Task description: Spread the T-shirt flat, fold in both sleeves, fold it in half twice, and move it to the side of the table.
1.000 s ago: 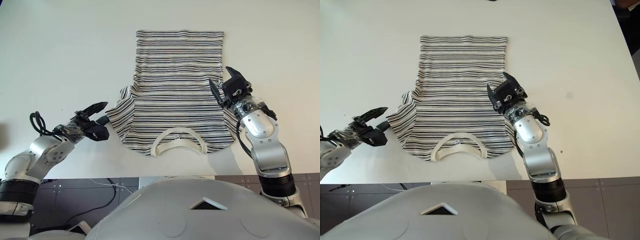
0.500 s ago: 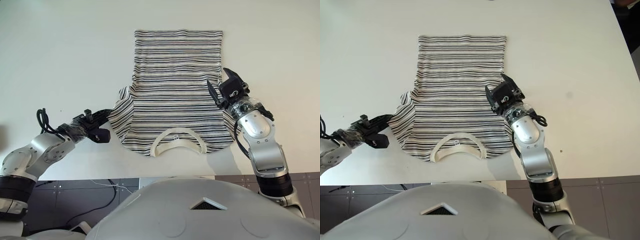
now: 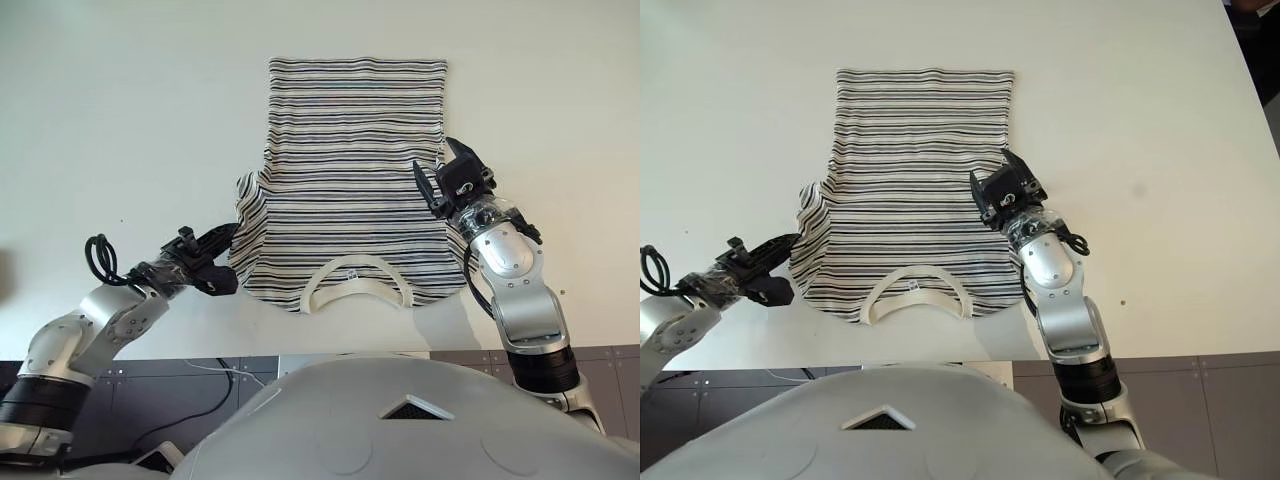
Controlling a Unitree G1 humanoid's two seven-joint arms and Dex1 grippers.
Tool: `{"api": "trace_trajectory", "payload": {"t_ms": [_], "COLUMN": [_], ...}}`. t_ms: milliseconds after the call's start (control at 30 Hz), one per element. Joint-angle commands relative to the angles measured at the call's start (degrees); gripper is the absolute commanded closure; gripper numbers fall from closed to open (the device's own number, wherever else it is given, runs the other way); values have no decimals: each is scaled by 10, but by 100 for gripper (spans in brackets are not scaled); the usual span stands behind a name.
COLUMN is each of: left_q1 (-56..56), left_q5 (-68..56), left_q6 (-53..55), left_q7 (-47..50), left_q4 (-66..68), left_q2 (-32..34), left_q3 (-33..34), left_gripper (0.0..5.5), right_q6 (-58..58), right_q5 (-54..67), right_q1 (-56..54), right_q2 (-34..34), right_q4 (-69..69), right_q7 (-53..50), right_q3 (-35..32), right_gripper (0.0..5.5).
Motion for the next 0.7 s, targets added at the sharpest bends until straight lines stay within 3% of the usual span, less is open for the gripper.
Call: {"api": "trace_trajectory", "payload": {"t_ms": [33, 400, 700], "left_q1": [10, -24, -39], "left_q5": [12, 6, 16], "left_q6": [20, 67, 74], "left_q7": [24, -23, -60], "left_q4": [-26, -115, -101], "left_q2": [-34, -136, -179], "left_q3": [23, -12, -72], "left_gripper": [537, 537, 527], "right_q6": [-8, -18, -22], "right_q5": [1, 7, 10], "right_q1": [-7, -22, -39], "right_q2": [-13, -34, -42], "right_q4": [6, 19, 39], "right_q7": [15, 57, 79], "right_q3": [-8, -18, -26], "right_gripper": [272, 272, 272]}}
